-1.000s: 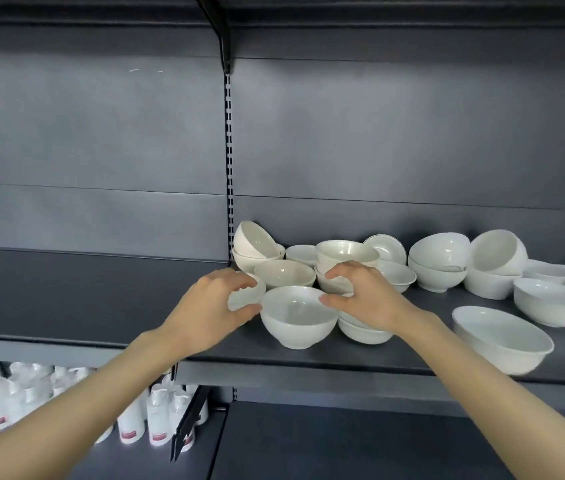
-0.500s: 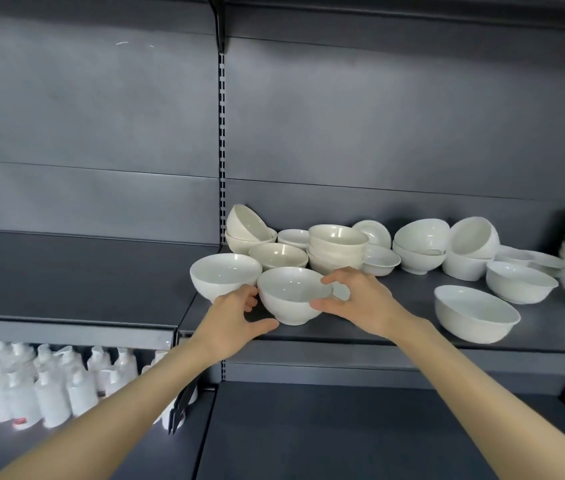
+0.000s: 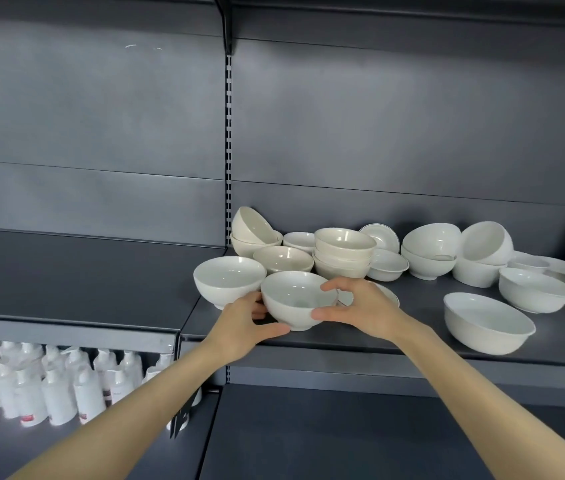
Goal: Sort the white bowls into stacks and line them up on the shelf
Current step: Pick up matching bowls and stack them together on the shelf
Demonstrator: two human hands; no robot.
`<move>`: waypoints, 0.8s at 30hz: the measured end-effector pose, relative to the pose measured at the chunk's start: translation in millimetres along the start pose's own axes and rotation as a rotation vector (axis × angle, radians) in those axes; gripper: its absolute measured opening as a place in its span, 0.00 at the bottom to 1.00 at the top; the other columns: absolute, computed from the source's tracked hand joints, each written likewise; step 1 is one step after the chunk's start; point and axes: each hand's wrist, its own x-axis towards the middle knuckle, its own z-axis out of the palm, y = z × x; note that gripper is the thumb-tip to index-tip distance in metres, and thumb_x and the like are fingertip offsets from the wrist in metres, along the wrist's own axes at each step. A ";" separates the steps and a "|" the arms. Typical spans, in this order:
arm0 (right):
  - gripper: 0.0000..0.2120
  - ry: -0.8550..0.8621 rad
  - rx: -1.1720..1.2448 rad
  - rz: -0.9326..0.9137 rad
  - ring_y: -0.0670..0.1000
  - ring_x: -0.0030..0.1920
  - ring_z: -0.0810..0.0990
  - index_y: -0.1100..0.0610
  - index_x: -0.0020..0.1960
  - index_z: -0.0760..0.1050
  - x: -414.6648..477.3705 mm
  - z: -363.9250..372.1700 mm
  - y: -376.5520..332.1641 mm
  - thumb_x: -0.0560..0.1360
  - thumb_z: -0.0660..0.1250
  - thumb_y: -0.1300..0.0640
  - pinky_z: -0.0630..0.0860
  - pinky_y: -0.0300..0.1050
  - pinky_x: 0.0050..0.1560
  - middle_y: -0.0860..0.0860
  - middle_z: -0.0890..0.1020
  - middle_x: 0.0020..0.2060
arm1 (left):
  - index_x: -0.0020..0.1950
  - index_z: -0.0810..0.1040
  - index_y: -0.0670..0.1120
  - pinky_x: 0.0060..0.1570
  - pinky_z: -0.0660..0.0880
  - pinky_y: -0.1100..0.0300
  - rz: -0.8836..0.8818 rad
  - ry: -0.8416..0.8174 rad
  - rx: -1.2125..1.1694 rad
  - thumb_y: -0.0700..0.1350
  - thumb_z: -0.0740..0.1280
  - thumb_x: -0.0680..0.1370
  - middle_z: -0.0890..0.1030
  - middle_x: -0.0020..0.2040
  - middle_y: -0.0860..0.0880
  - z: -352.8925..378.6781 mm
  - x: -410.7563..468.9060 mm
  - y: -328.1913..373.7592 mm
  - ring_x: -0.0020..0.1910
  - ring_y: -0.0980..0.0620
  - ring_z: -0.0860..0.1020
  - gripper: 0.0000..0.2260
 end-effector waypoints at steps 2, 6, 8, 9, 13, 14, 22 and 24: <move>0.26 0.006 0.038 -0.001 0.49 0.61 0.73 0.50 0.61 0.75 0.8 0.9 1.6 0.66 0.78 0.47 0.71 0.42 0.60 0.46 0.77 0.56 | 0.62 0.75 0.45 0.58 0.76 0.58 -0.014 0.051 -0.033 0.44 0.77 0.69 0.83 0.52 0.50 3.0 -1.5 0.5 0.53 0.53 0.81 0.24; 0.27 0.026 0.081 -0.036 0.45 0.59 0.72 0.50 0.62 0.75 -3.0 -2.0 2.0 0.66 0.78 0.50 0.67 0.28 0.48 0.43 0.78 0.55 | 0.57 0.77 0.43 0.51 0.77 0.65 -0.003 0.119 -0.084 0.39 0.76 0.69 0.84 0.47 0.49 7.6 -8.4 6.1 0.47 0.56 0.82 0.18; 0.27 0.039 0.158 -0.063 0.44 0.60 0.73 0.50 0.62 0.75 -3.2 -5.7 0.7 0.65 0.79 0.52 0.68 0.27 0.48 0.42 0.78 0.57 | 0.56 0.77 0.44 0.47 0.75 0.72 0.026 0.150 -0.104 0.38 0.76 0.70 0.83 0.46 0.51 7.1 -12.6 13.1 0.45 0.60 0.82 0.16; 0.26 0.050 0.202 -0.082 0.44 0.61 0.73 0.50 0.61 0.76 -1.7 -7.8 -0.1 0.65 0.79 0.53 0.69 0.30 0.52 0.43 0.78 0.58 | 0.55 0.77 0.44 0.45 0.74 0.74 0.041 0.168 -0.111 0.38 0.76 0.70 0.83 0.46 0.52 5.9 -14.0 16.9 0.44 0.61 0.81 0.16; 0.27 0.077 0.250 -0.184 0.44 0.61 0.75 0.49 0.59 0.77 7.7 -16.3 -9.5 0.62 0.80 0.54 0.69 0.38 0.62 0.43 0.80 0.56 | 0.55 0.76 0.47 0.43 0.73 0.75 0.089 0.235 -0.127 0.37 0.76 0.70 0.83 0.45 0.54 -4.9 -15.1 32.9 0.43 0.65 0.81 0.17; 0.27 0.088 0.259 -0.207 0.44 0.60 0.76 0.49 0.59 0.77 10.3 -16.6 -13.3 0.62 0.80 0.54 0.70 0.37 0.61 0.42 0.80 0.55 | 0.56 0.76 0.46 0.43 0.73 0.75 0.094 0.254 -0.134 0.36 0.75 0.70 0.83 0.45 0.53 -9.6 -13.8 36.1 0.42 0.66 0.81 0.17; 0.23 0.103 0.463 -0.333 0.42 0.53 0.81 0.49 0.54 0.76 45.1 3.3 -45.5 0.63 0.80 0.62 0.77 0.35 0.52 0.44 0.82 0.51 | 0.54 0.75 0.53 0.56 0.77 0.58 0.095 0.370 -0.091 0.40 0.79 0.66 0.83 0.49 0.53 -56.7 -2.4 34.3 0.51 0.54 0.82 0.22; 0.24 0.068 0.478 -0.328 0.43 0.52 0.81 0.49 0.54 0.76 55.5 13.7 -51.7 0.63 0.80 0.62 0.77 0.34 0.51 0.44 0.82 0.51 | 0.58 0.75 0.52 0.57 0.77 0.57 0.067 0.367 -0.087 0.43 0.81 0.63 0.83 0.50 0.52 -67.6 -0.8 27.6 0.52 0.53 0.82 0.27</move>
